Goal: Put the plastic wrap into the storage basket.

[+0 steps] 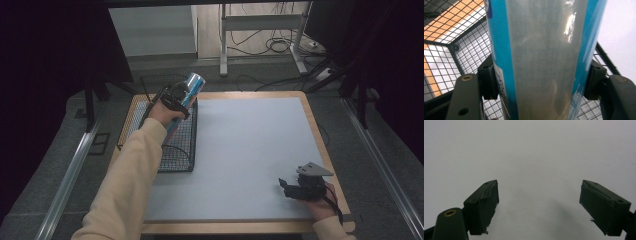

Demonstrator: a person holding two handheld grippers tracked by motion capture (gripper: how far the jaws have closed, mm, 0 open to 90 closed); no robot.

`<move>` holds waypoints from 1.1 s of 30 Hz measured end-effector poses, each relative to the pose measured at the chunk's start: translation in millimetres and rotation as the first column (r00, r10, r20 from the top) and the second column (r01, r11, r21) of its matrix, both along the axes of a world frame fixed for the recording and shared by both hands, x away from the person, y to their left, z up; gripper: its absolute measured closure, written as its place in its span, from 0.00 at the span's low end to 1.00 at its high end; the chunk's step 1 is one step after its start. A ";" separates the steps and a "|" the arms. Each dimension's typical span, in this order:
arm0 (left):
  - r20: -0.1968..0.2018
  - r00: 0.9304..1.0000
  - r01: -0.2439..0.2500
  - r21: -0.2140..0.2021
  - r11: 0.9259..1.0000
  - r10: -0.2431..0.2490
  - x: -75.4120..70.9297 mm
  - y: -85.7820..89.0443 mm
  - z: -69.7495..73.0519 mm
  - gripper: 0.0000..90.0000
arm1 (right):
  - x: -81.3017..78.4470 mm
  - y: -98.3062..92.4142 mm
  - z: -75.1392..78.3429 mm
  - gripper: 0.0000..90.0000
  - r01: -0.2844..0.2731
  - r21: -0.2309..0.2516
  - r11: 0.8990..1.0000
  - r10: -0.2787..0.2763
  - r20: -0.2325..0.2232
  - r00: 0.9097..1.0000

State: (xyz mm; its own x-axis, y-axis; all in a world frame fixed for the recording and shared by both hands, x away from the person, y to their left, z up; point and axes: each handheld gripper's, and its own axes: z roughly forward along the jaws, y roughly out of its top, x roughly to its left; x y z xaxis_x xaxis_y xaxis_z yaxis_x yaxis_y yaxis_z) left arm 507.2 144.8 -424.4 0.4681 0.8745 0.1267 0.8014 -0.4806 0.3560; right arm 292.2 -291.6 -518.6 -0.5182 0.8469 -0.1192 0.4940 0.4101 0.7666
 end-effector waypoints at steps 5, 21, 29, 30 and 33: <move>-0.007 1.000 -0.005 0.020 1.000 0.005 2.3 -0.4 -5.1 0.35 | 0.1 -0.1 0.1 0.18 0.000 -0.003 1.000 0.000 0.001 1.000; -0.032 0.999 -0.020 0.048 0.999 0.021 7.1 0.9 -16.6 0.35 | 0.0 0.0 0.0 0.18 0.001 -0.004 1.000 -0.001 -0.001 1.000; -0.038 0.998 -0.041 0.049 0.998 0.043 9.0 2.9 -19.5 0.35 | -0.1 0.2 -0.1 0.18 -0.001 -0.007 1.000 0.001 -0.001 1.000; -0.040 0.998 -0.044 0.049 0.998 0.046 9.3 3.3 -19.9 0.35 | -0.2 0.3 -0.1 0.18 -0.002 -0.007 1.000 0.002 -0.001 1.000; -0.037 0.998 -0.051 0.053 0.997 0.053 10.0 4.1 -20.9 0.35 | -0.3 0.5 0.0 0.18 -0.002 -0.008 1.000 0.002 -0.001 1.000</move>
State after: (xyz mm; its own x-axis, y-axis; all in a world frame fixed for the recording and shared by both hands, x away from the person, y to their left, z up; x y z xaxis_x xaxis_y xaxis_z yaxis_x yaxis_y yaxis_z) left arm 517.1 148.9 -445.3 0.4277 0.8904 0.1559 0.8382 -0.4552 0.3004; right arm 291.9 -291.2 -518.6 -0.5203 0.8447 -0.1252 0.4935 0.4171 0.7632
